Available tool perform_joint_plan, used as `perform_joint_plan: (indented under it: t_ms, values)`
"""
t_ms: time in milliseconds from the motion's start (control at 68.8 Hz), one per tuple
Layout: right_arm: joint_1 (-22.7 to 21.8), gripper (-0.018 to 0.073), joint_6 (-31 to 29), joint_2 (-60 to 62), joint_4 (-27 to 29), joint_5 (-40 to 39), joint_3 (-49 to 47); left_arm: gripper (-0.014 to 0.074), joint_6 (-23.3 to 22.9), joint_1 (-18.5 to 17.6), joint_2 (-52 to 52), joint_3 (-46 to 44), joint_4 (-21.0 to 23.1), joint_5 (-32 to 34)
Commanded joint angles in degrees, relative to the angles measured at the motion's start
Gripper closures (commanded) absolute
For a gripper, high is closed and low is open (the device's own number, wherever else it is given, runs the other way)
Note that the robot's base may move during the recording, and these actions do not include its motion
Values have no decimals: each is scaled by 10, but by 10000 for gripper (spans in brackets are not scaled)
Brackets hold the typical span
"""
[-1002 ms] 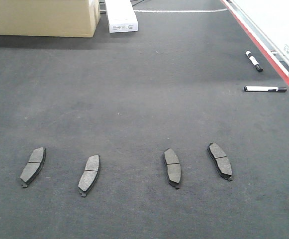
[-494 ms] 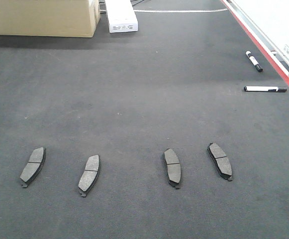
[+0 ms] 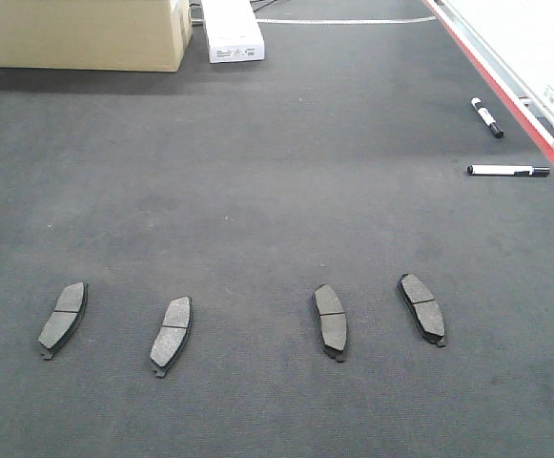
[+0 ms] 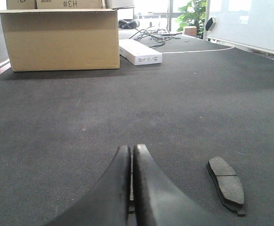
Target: Move and align brake pads A on conveyor
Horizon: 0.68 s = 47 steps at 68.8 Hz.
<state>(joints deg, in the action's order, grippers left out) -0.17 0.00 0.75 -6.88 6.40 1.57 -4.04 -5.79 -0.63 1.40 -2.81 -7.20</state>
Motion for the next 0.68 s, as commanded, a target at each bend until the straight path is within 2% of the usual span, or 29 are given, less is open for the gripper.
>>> perform_joint_plan:
  t_ms: [0,668]
  values:
    - [-2,568,-4,5,-3,-40,5,604,-3,0,-9,-6,0,41]
    - [-2,568,-4,5,-3,-39,5,604,-3,0,-9,-6,0,41]
